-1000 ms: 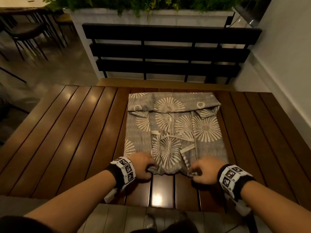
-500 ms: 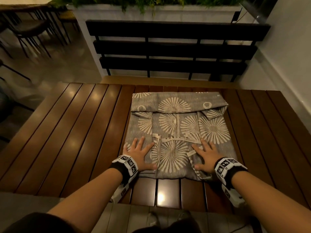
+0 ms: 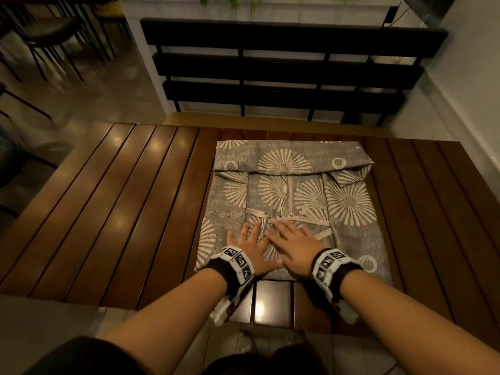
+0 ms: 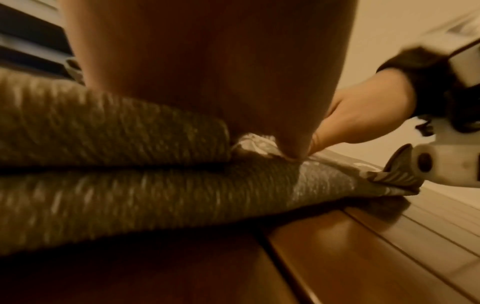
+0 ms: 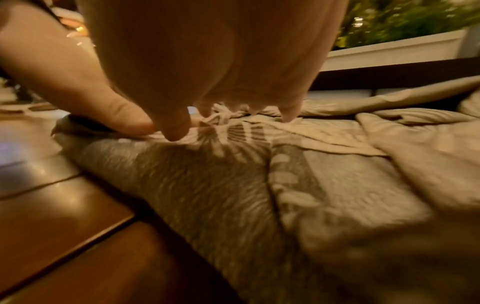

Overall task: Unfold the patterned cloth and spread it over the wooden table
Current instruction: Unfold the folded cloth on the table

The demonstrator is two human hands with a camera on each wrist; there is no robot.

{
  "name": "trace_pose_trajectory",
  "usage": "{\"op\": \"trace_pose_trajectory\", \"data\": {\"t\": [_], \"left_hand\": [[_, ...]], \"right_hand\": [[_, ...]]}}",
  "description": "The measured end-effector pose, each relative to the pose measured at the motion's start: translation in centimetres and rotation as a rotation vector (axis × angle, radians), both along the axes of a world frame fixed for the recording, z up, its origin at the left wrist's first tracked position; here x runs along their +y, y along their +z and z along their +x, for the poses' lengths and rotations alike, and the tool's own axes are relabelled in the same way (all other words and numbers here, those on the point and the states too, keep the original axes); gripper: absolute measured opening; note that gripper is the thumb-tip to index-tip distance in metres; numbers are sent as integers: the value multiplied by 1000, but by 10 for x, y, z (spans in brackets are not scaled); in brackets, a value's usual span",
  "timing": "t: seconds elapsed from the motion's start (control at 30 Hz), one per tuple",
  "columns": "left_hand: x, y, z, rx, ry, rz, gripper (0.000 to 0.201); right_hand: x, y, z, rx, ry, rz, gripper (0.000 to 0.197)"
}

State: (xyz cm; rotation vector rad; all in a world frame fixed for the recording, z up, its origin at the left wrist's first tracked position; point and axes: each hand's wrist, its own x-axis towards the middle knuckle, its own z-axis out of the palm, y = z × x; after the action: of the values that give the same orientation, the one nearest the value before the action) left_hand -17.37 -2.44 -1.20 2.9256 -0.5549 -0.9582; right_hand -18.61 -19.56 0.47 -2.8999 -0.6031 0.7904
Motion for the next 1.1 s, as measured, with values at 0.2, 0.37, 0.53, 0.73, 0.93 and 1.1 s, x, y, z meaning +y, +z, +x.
{"op": "trace_pose_trajectory", "data": {"t": [0.2,0.37,0.53,0.73,0.93,1.1], "left_hand": [[9,-3,0,62,-17,63,112],[8,-3,-1,62,8,59,113],[6,0,0,70,-6,66,113],[-7,12,1,160,16,97,114],[2,26,1,164,-75,71,108],[11,39,28,154,-149,0,88]], "right_hand": [[-47,-21,-9,41,-95,-154,108],[-37,-19,-17,-280,-227,-4,73],[-59,-20,-27,-41,-842,-56,72],[-55,-28,-44,56,-754,-72,71],[-47,2,-40,175,-599,-168,89],[-57,38,8,167,-554,-66,37]]}}
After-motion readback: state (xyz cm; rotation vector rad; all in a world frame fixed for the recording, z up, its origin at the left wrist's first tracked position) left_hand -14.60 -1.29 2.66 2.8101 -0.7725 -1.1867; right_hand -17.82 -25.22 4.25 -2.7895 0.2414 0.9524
